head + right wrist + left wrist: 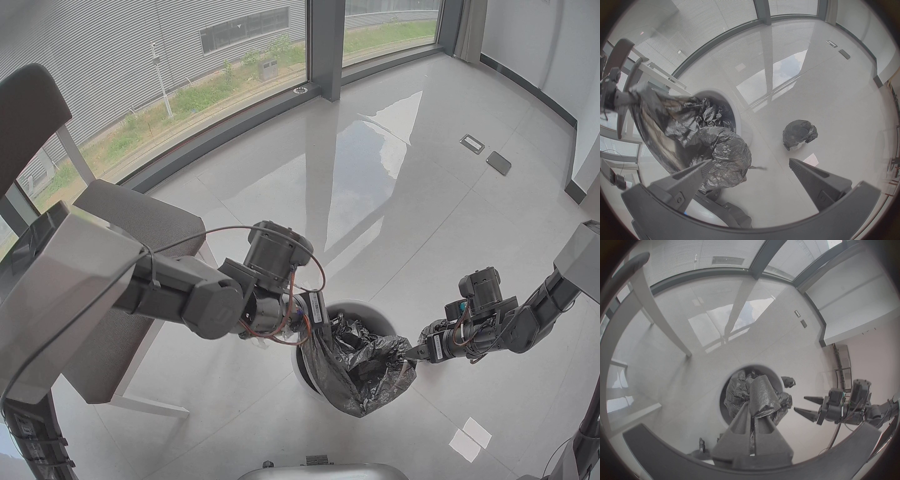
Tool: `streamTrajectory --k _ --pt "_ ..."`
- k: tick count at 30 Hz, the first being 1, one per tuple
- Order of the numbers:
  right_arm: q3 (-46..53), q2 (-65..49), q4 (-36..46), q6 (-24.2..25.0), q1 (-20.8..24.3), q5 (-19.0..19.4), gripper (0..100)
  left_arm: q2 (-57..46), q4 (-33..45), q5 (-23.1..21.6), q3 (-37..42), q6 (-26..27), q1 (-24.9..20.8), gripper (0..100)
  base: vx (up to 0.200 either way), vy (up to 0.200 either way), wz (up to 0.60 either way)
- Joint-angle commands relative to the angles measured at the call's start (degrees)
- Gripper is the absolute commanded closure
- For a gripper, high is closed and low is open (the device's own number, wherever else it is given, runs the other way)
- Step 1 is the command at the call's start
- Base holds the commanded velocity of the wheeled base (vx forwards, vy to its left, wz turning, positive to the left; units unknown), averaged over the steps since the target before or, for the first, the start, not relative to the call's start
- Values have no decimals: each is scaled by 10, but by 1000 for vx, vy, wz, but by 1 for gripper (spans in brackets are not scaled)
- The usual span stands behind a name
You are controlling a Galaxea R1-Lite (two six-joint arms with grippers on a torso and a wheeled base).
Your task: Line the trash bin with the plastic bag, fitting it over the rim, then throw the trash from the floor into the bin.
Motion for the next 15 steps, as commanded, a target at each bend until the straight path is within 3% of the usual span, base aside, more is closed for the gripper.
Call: streamTrajectory --k 1,15 --pt "-9 -3 -2 -1 0 0 0 0 0 4 18 1 -3 100 0 0 0" --pt "-31 -2 -26 -31 22 1 0 -1 -2 25 42 69 60 100 0 0 0"
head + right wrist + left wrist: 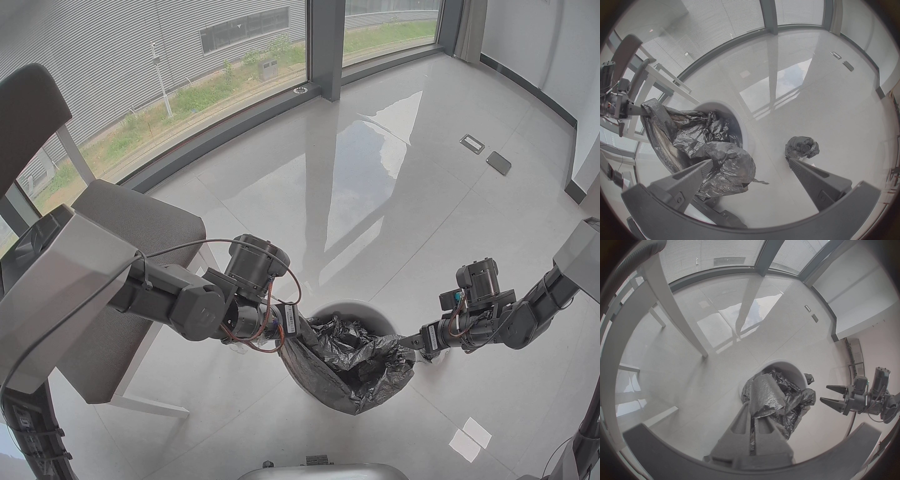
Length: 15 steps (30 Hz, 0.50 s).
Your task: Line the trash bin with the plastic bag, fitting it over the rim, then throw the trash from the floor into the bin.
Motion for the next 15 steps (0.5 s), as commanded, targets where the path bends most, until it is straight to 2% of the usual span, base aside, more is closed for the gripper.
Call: streamTrajectory --k 1,7,12,15 --pt "-7 -1 -1 -2 8 0 0 -1 -1 1 4 3 8 0 0 0 0" --pt "-20 0 -10 -22 28 4 0 1 -2 2 -1 2 9 0 0 0 0" --pt "-19 10 -65 -60 45 8 0 -1 -2 4 -1 1 19 0 0 0 0" --pt "-15 32 -126 -119 54 33 0 -17 -2 7 0 0 27 0 0 0 0"
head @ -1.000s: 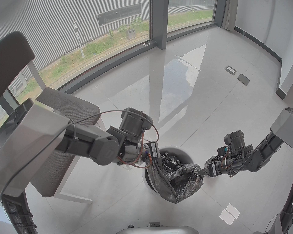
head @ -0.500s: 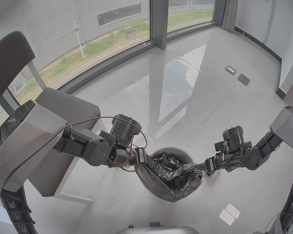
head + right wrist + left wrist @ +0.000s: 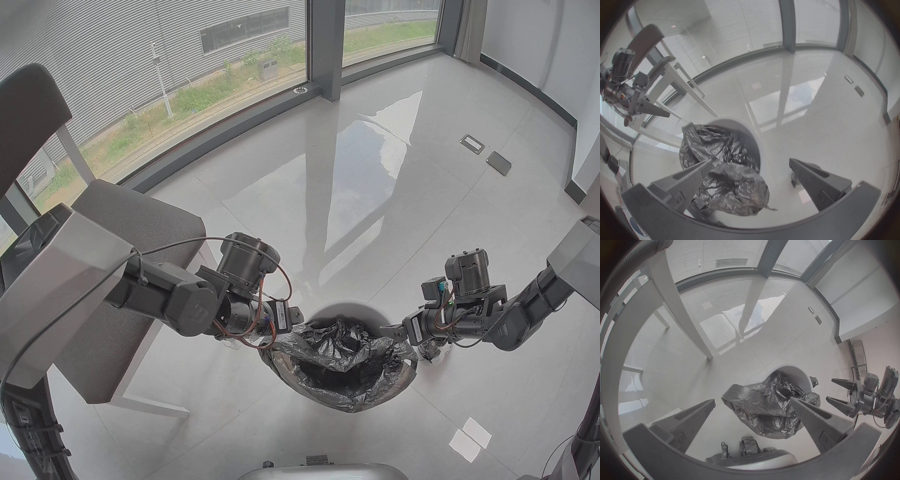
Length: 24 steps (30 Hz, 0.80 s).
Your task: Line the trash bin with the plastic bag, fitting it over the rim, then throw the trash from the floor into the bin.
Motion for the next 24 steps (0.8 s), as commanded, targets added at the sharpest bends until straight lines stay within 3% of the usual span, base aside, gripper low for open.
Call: streamTrajectory --k 1,7,13,18,24 --pt "5 31 -55 -68 13 35 0 -26 0 4 1 -1 12 0 0 0 0" --pt "11 63 -67 -194 15 122 0 -72 3 4 2 -1 11 0 0 0 0" --pt "14 72 -64 -212 26 129 0 -100 5 4 2 -1 9 0 0 0 0" --pt "34 94 -65 -256 25 136 0 -115 4 5 2 -1 10 0 0 0 0" --pt "24 127 -68 -261 14 136 0 -126 3 6 1 -1 8 0 0 0 0"
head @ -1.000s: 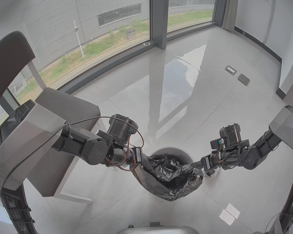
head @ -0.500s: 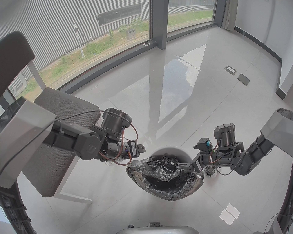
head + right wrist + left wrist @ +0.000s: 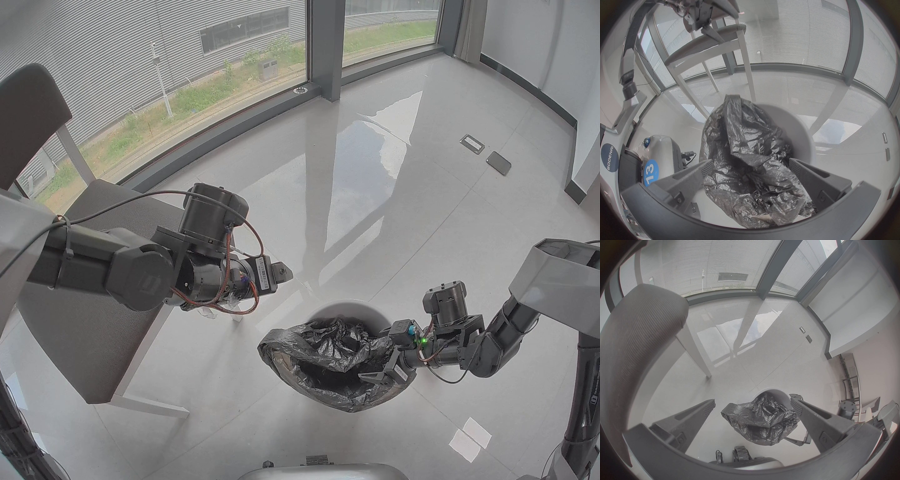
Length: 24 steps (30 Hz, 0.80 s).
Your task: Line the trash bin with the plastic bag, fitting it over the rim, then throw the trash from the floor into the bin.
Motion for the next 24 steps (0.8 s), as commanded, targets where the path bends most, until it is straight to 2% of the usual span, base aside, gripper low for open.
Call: streamTrajectory --k 1,12,13,24 --pt "-12 37 -2 -1 -9 0 0 -18 -1 1 -1 0 -1 0 0 0 0" --pt "-64 76 -2 -1 -10 0 0 -26 -4 4 0 0 -1 0 0 0 0" --pt "-68 76 -2 -1 -9 0 100 -27 -4 4 0 -1 -1 0 0 0 0" --pt "-78 71 -2 1 -12 0 100 -23 -5 4 1 -1 -1 0 0 0 0"
